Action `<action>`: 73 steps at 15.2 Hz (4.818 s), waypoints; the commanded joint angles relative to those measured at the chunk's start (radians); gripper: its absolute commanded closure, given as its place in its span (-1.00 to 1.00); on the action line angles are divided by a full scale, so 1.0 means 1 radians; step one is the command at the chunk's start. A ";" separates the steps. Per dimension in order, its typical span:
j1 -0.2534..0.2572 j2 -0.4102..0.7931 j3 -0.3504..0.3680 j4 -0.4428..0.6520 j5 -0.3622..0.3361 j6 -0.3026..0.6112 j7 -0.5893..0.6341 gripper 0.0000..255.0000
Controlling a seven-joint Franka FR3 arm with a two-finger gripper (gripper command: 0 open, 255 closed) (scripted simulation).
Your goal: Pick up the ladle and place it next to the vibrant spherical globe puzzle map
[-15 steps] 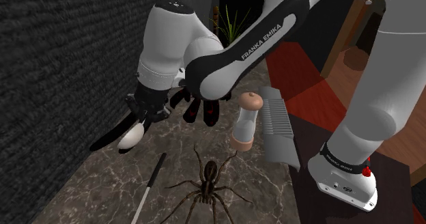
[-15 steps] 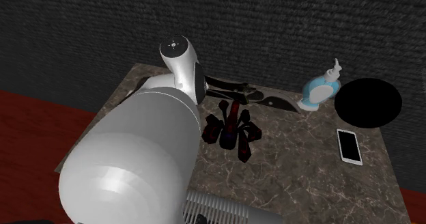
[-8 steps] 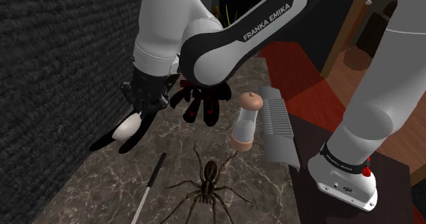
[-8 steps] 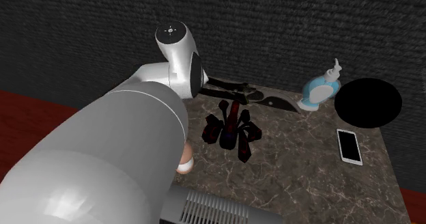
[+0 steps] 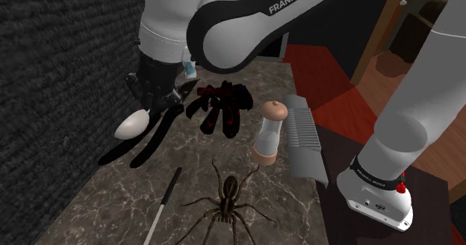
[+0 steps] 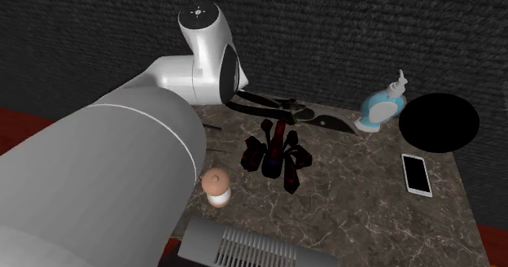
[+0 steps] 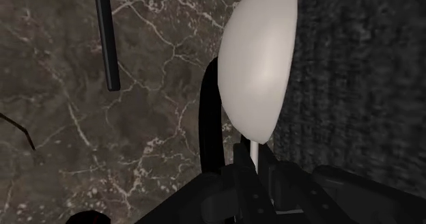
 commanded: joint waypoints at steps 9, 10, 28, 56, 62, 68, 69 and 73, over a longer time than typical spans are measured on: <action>-0.017 -0.059 0.009 0.092 0.086 -0.123 -0.058 1.00; -0.018 -0.063 0.009 0.103 0.092 -0.136 -0.062 1.00; -0.079 -0.188 -0.087 0.183 0.286 -0.295 -0.286 1.00; -0.301 -0.055 -0.479 0.317 0.430 -0.443 -0.947 1.00; -0.348 0.089 -0.526 0.493 0.390 -0.515 -1.029 1.00; -0.352 0.081 -0.525 0.404 0.403 -0.436 -1.054 1.00; -0.352 0.081 -0.525 0.390 0.405 -0.424 -1.058 1.00; -0.353 0.082 -0.525 0.339 0.412 -0.373 -1.073 1.00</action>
